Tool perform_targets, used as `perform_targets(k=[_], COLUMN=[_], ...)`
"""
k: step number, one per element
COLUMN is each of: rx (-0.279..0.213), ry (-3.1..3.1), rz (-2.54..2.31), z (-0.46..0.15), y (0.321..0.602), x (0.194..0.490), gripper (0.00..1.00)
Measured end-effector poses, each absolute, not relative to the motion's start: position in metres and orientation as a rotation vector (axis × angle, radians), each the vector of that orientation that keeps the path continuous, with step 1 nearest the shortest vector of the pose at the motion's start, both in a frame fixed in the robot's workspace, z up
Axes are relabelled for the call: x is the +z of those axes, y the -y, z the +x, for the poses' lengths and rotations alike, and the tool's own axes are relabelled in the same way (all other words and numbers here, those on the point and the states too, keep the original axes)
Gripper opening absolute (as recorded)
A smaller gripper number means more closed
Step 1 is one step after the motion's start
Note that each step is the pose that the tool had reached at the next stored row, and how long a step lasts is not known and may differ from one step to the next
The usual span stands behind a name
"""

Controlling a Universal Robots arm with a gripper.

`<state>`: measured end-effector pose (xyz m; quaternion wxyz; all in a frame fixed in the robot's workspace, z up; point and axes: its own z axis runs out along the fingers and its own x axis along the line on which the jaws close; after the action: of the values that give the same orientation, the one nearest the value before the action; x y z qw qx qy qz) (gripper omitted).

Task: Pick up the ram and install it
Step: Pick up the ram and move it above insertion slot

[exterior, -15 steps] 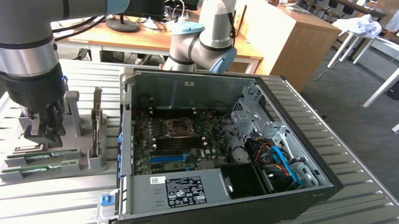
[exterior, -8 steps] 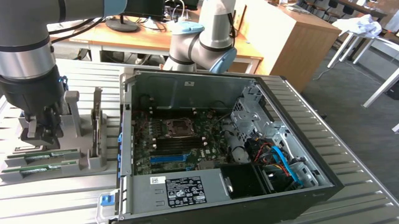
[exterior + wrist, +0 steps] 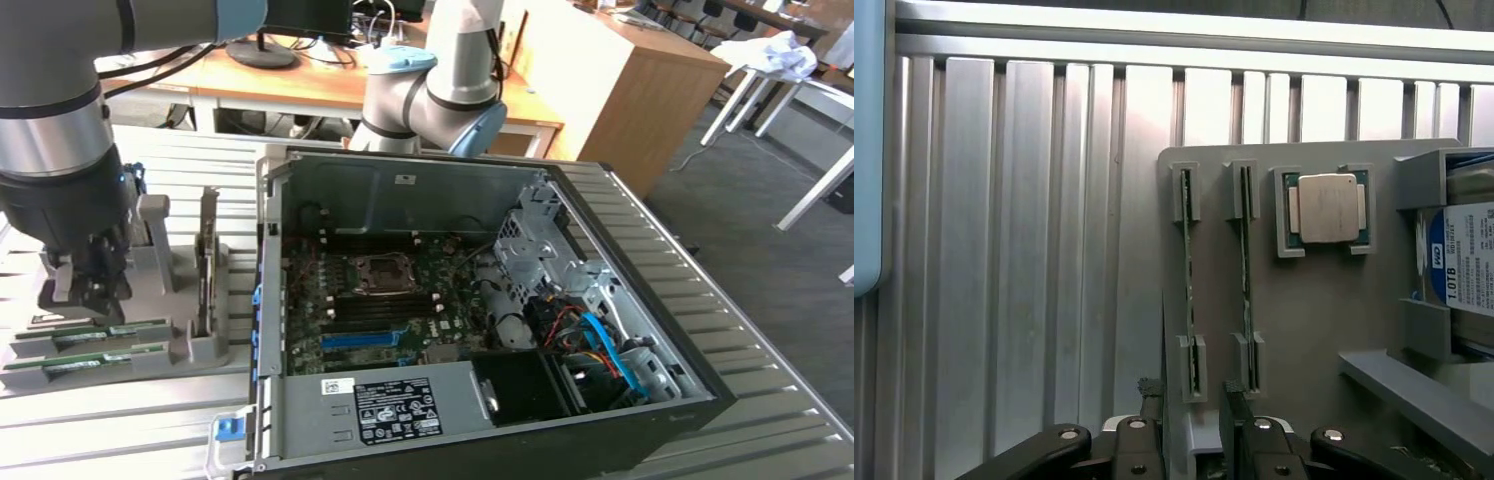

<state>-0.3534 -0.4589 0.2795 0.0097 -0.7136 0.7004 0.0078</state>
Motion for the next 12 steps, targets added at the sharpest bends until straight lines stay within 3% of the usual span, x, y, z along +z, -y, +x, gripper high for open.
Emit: perform_targets(k=[12], rx=[0.024], ry=[-2.186], rz=[-2.229], z=[-0.3582], y=[0.4644], x=[0.2754], gripper=[0.36])
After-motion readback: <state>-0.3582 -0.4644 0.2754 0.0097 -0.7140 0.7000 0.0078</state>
